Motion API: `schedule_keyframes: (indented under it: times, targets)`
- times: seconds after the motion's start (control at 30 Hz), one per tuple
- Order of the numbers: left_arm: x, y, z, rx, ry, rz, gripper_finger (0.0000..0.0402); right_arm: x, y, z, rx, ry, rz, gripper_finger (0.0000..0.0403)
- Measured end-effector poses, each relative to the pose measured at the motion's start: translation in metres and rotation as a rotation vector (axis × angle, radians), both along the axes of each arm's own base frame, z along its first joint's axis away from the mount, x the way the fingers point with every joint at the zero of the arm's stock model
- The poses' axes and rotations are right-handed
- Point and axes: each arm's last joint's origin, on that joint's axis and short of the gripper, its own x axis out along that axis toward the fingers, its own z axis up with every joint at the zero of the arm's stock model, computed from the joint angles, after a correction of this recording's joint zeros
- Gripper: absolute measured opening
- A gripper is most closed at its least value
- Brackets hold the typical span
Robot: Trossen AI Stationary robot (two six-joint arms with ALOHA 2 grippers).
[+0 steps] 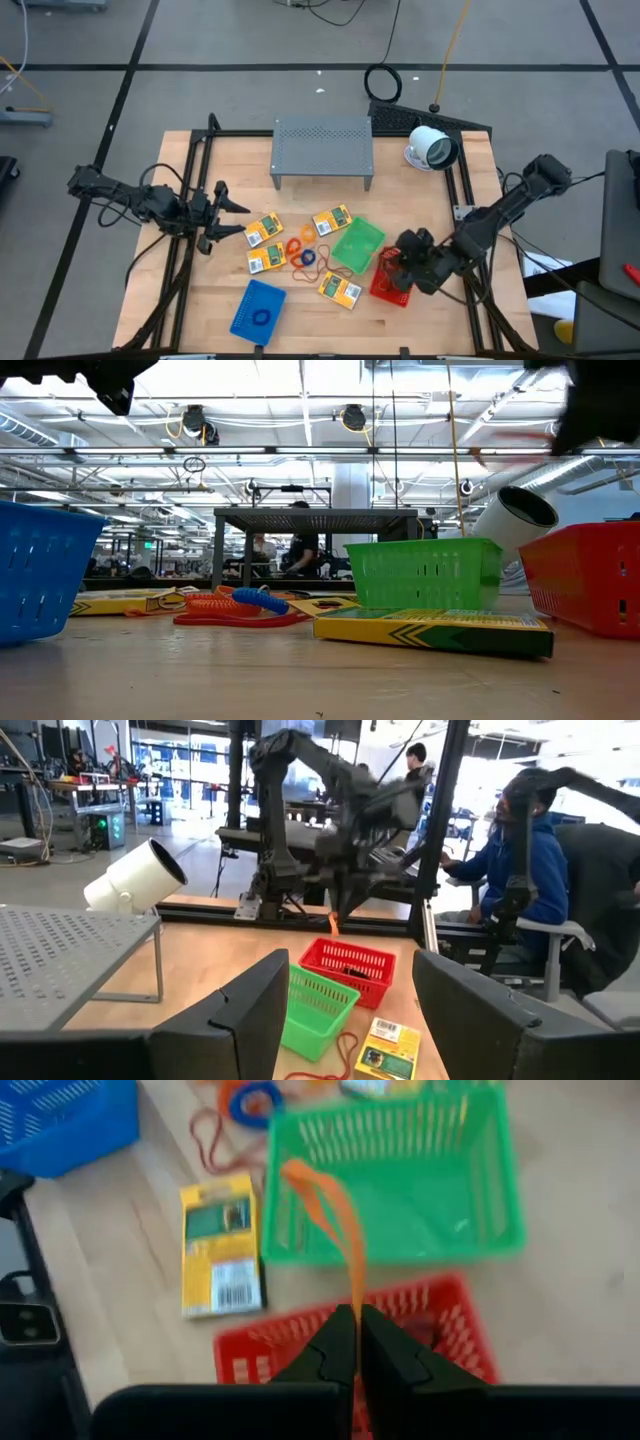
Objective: Pick & Place Office Desk Supplies
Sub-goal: Put the orange rubber band into the red bin
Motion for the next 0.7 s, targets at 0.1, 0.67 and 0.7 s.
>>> schedule_keyframes:
  times: [0.1,0.67,0.7]
  targets:
    - [0.0,0.0,0.002,-0.007,-0.018,0.0,0.0225,-0.011,-0.001,-0.024,0.098,0.011,0.025,0.0]
    - [0.0,0.0,0.003,-0.011,-0.031,0.0,0.0225,-0.028,-0.007,-0.076,0.23,0.106,0.081,0.0062]
    - [0.0,0.0,0.003,-0.011,-0.031,0.0,0.0225,-0.027,-0.007,-0.076,0.233,0.102,0.081,0.0075]
